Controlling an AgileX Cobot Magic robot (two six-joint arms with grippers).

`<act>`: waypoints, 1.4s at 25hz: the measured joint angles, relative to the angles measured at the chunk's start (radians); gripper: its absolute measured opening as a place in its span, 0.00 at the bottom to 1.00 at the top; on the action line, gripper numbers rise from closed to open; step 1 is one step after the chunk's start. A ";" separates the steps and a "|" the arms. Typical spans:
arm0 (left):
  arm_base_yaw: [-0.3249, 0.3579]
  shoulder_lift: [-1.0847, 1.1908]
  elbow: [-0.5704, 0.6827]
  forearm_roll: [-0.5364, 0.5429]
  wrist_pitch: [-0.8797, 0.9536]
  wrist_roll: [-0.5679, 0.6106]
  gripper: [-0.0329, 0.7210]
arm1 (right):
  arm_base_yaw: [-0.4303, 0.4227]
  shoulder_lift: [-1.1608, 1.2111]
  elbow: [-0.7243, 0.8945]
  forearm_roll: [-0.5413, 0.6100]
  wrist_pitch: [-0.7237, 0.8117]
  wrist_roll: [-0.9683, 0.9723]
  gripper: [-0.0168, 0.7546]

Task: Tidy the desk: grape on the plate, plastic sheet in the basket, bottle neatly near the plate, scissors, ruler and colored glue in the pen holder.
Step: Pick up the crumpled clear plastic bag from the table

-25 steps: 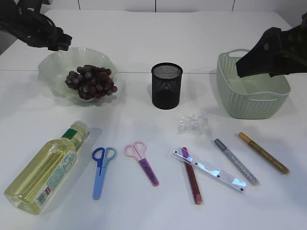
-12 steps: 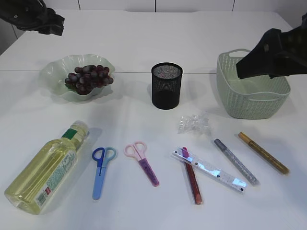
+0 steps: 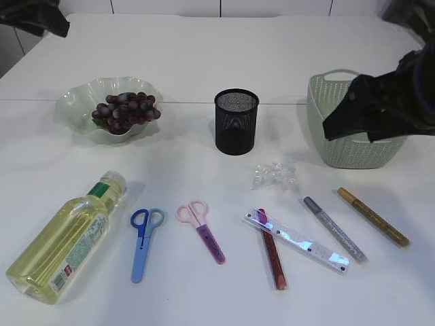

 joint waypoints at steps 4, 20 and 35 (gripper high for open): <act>0.000 -0.083 0.000 0.009 0.067 -0.002 0.49 | 0.000 0.068 -0.016 -0.045 0.004 0.000 0.78; 0.000 -0.266 -0.002 0.076 0.371 -0.053 0.49 | 0.000 0.145 -0.067 -0.061 -0.039 -0.020 0.78; 0.000 -0.640 0.445 0.028 0.096 -0.103 0.48 | 0.061 0.285 -0.079 -0.100 -0.135 -0.036 0.78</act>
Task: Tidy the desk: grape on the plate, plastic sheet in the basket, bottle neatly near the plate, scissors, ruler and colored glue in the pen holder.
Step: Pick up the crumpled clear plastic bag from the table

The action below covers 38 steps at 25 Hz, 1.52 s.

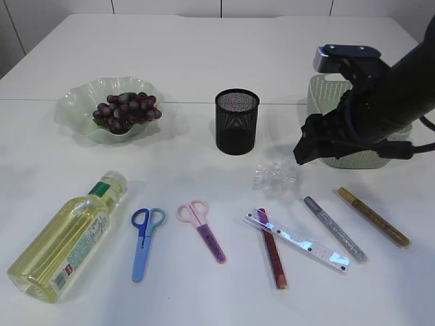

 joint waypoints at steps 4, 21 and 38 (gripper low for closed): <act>0.000 -0.086 0.082 0.000 -0.007 0.000 0.48 | 0.002 0.098 -0.055 -0.008 -0.004 0.000 0.78; 0.000 -0.142 0.096 0.000 0.015 0.000 0.48 | 0.002 0.369 -0.295 -0.018 0.004 -0.004 0.78; 0.000 -0.142 0.096 0.000 0.015 -0.002 0.48 | 0.024 0.451 -0.323 -0.044 0.022 -0.004 0.78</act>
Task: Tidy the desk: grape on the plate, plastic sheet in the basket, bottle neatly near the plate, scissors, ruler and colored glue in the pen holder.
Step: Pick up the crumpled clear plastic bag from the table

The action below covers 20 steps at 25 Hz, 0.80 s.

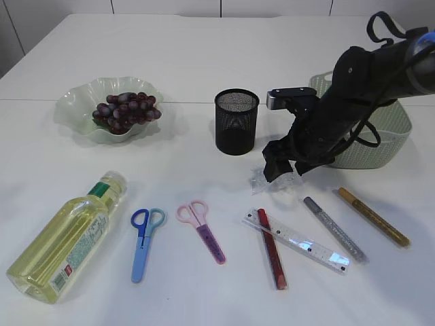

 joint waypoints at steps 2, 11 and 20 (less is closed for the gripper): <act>0.000 0.000 0.000 0.000 0.000 0.000 0.48 | 0.000 0.000 0.000 -0.002 -0.002 0.000 0.78; 0.000 0.000 0.000 0.000 0.000 0.000 0.48 | 0.000 0.014 0.000 -0.001 -0.018 0.000 0.78; 0.000 0.000 0.000 0.000 0.000 0.000 0.48 | 0.000 0.015 0.000 0.042 -0.054 0.000 0.78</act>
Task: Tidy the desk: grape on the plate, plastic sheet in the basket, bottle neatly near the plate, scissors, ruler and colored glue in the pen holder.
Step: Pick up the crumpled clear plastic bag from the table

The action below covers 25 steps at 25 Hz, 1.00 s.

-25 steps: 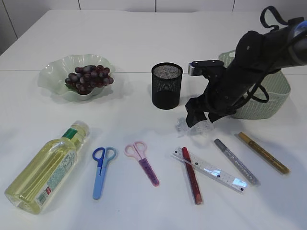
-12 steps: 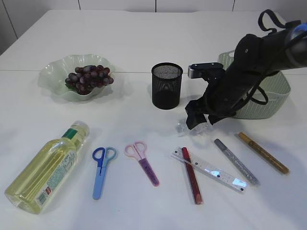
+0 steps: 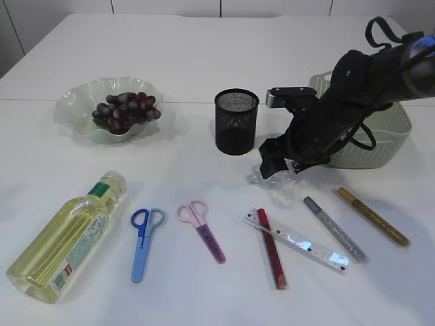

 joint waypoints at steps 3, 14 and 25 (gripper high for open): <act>0.000 0.000 0.000 0.000 0.000 0.000 0.48 | 0.000 0.000 0.000 0.002 0.009 0.000 0.78; 0.000 0.000 0.000 0.000 0.000 0.000 0.48 | 0.000 0.000 0.000 0.002 0.036 0.000 0.78; 0.000 0.000 0.000 0.000 0.000 0.000 0.47 | 0.000 0.000 0.000 -0.003 0.044 0.000 0.70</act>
